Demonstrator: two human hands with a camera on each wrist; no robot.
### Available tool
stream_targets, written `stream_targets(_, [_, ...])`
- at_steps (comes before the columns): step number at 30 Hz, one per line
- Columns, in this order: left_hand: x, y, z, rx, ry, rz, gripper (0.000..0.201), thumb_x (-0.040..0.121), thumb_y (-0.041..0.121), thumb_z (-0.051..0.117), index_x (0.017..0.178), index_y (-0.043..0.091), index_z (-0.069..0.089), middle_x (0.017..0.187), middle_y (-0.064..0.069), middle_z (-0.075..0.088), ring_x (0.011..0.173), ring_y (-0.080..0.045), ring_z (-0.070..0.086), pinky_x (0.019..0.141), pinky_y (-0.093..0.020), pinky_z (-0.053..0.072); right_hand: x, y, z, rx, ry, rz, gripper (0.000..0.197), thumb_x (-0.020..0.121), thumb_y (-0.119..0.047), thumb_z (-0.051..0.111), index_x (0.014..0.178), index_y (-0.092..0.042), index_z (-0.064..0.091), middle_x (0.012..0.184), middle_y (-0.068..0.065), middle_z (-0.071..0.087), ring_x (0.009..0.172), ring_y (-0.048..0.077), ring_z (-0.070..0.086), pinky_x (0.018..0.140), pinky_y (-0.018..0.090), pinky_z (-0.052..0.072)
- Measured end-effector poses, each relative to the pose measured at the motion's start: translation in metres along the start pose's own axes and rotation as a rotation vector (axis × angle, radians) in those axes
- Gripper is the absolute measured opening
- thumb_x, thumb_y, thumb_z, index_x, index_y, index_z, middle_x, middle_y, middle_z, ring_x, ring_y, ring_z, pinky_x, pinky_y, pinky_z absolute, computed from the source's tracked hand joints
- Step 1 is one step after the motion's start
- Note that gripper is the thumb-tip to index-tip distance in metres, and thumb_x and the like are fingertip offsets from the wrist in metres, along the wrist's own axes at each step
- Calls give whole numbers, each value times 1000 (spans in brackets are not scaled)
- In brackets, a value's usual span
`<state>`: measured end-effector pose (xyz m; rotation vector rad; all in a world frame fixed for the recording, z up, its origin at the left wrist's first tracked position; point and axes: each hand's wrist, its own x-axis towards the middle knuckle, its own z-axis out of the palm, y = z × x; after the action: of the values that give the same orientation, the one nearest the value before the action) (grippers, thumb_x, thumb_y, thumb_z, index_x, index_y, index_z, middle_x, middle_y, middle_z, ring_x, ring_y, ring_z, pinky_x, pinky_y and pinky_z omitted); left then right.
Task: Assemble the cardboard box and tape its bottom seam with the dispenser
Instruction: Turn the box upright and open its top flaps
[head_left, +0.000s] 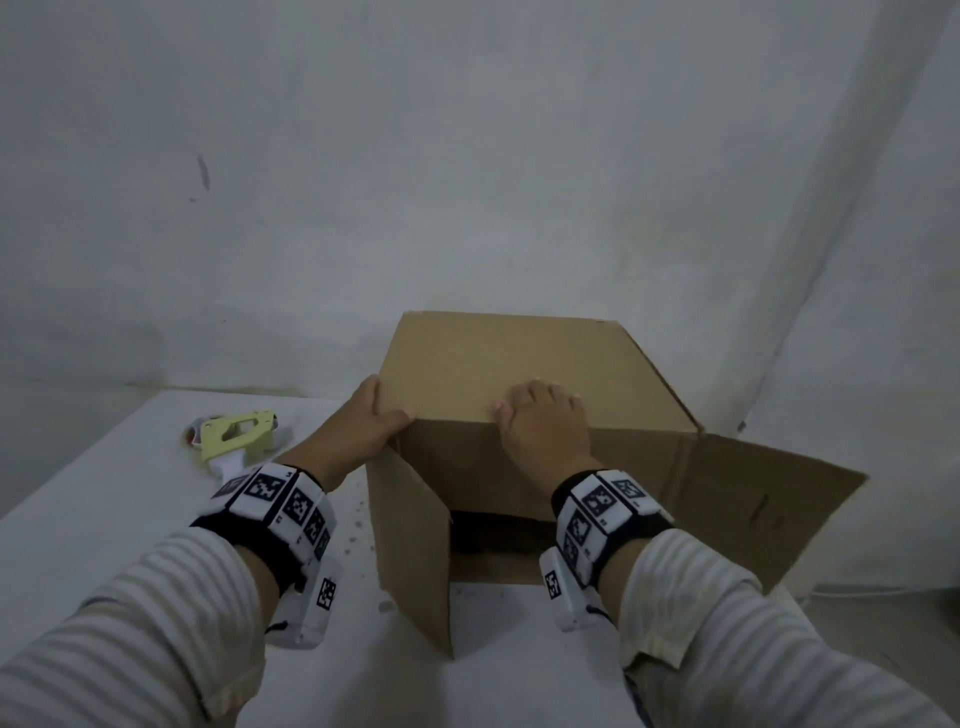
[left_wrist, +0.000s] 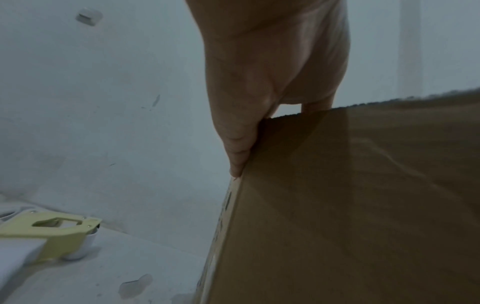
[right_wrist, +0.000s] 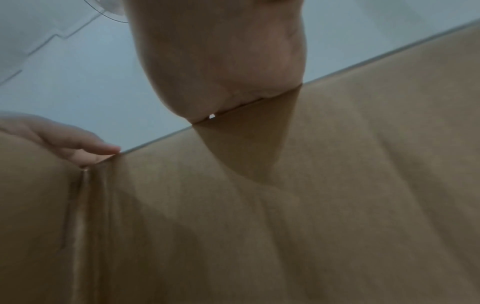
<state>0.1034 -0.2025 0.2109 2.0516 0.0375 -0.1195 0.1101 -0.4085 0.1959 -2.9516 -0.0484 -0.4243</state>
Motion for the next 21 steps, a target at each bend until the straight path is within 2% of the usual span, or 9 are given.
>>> stream_targets(2, [-5, -3, -5, 1, -51, 0, 75, 94, 33, 52, 152, 17, 8, 149, 0, 31, 139, -23, 31, 100, -30, 32, 0, -19, 4, 8, -4, -49, 52, 99, -40, 24, 135, -10, 45, 145, 11, 41, 134, 31, 34, 113, 47, 23])
stream_targets(3, [-6, -5, -9, 6, -84, 7, 70, 93, 31, 54, 150, 18, 16, 138, 4, 39, 135, -23, 37, 100, -31, 35, 0, -29, 6, 12, -9, -78, 51, 99, -40, 24, 136, -10, 44, 146, 11, 41, 135, 31, 33, 113, 46, 23])
stream_targets(6, [-11, -12, -21, -16, -185, 11, 58, 81, 34, 64, 134, 23, 42, 126, -1, 57, 119, -21, 53, 101, -37, 45, 0, -57, 11, 37, -25, -200, 47, 100, -37, 26, 136, -13, 43, 147, 8, 39, 136, 30, 31, 114, 46, 21])
stream_targets(10, [-19, -18, -34, -25, -240, -38, 40, 86, 26, 64, 125, 23, 56, 126, -2, 60, 117, -17, 55, 99, -34, 46, -2, -84, 16, 37, -47, -311, 43, 98, -36, 34, 138, -21, 39, 150, 5, 34, 140, 28, 26, 115, 46, 16])
stream_targets(15, [-28, -20, -48, 84, -224, -53, 32, 81, 15, 62, 113, 9, 66, 115, -17, 67, 109, -27, 64, 96, -38, 53, -4, -92, 22, -20, 12, -309, 44, 93, -45, 42, 135, -32, 40, 146, 2, 38, 136, 26, 30, 109, 46, 21])
stream_targets(17, [-32, -18, -57, 208, -248, -32, 26, 79, 10, 59, 101, 0, 67, 96, -20, 68, 90, -31, 67, 88, -39, 57, -4, -87, 22, -9, 36, -303, 44, 93, -45, 43, 135, -33, 41, 145, 0, 41, 135, 24, 32, 107, 43, 23])
stream_targets(18, [-34, -17, -61, 315, -257, -18, 19, 78, 8, 56, 92, -1, 66, 87, -19, 65, 80, -31, 64, 79, -34, 58, -4, -84, 21, -3, 45, -302, 43, 93, -44, 43, 135, -34, 42, 145, -1, 41, 135, 23, 32, 107, 42, 24])
stream_targets(20, [-37, -13, -70, 600, -239, -11, 14, 79, 6, 51, 84, 10, 63, 81, -13, 57, 73, -24, 53, 60, -27, 46, -5, -79, 20, 3, 53, -302, 43, 94, -44, 43, 135, -35, 42, 144, -2, 42, 135, 22, 33, 107, 41, 24])
stream_targets(21, [-39, -12, -74, 741, -212, 3, 18, 82, 7, 49, 86, 16, 64, 85, -11, 58, 76, -24, 52, 59, -26, 42, -5, -78, 21, 7, 53, -301, 43, 94, -44, 43, 135, -35, 42, 144, -2, 42, 135, 22, 33, 107, 41, 24])
